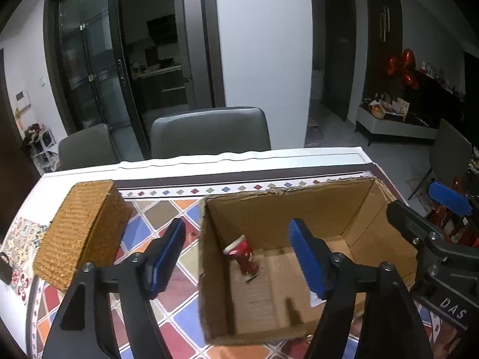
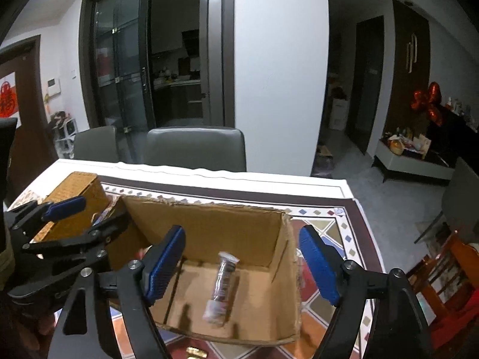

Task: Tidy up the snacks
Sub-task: 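Open both grippers to drop the bars into the cardboard box, then withdraw both tools from the box back toward the remaining snacks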

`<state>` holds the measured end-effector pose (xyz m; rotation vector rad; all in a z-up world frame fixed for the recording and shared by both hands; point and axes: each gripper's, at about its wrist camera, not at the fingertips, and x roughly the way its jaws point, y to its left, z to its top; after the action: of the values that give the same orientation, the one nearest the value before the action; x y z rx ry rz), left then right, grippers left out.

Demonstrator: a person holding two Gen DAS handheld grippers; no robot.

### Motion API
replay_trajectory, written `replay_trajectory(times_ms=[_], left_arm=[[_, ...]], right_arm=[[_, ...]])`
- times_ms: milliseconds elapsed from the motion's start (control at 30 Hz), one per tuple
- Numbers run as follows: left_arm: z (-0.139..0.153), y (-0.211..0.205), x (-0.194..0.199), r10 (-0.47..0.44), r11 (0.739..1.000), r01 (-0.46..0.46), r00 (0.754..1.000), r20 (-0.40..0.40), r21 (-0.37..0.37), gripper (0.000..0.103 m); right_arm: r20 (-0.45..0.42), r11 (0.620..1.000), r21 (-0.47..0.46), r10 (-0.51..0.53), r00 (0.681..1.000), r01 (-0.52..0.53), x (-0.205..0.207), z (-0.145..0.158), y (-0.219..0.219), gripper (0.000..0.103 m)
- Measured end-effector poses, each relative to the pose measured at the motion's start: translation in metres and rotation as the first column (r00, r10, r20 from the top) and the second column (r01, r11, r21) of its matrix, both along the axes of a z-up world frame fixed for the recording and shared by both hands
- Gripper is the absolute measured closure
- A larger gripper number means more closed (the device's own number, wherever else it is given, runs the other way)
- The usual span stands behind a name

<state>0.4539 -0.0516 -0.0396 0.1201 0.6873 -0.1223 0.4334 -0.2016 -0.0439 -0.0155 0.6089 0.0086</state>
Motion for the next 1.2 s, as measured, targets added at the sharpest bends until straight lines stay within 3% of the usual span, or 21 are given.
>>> replay_trajectory(times_ms=[100, 1200], left_arm=[[0.003, 0.002, -0.009, 0.012, 1.0, -0.012, 1.0, 0.019, 0.007, 0.02], [0.048, 0.025, -0.123, 0.02, 1.0, -0.02, 0.997, 0.073, -0.004, 0.02]], right_arm=[[-0.005, 1.0, 0.008, -0.013, 1.0, 0.013, -0.003, 0.002, -0.002, 0.024], [0.06, 1.0, -0.017, -0.009, 0.998, 0.011, -0.105, 0.046, 0.013, 0.024]])
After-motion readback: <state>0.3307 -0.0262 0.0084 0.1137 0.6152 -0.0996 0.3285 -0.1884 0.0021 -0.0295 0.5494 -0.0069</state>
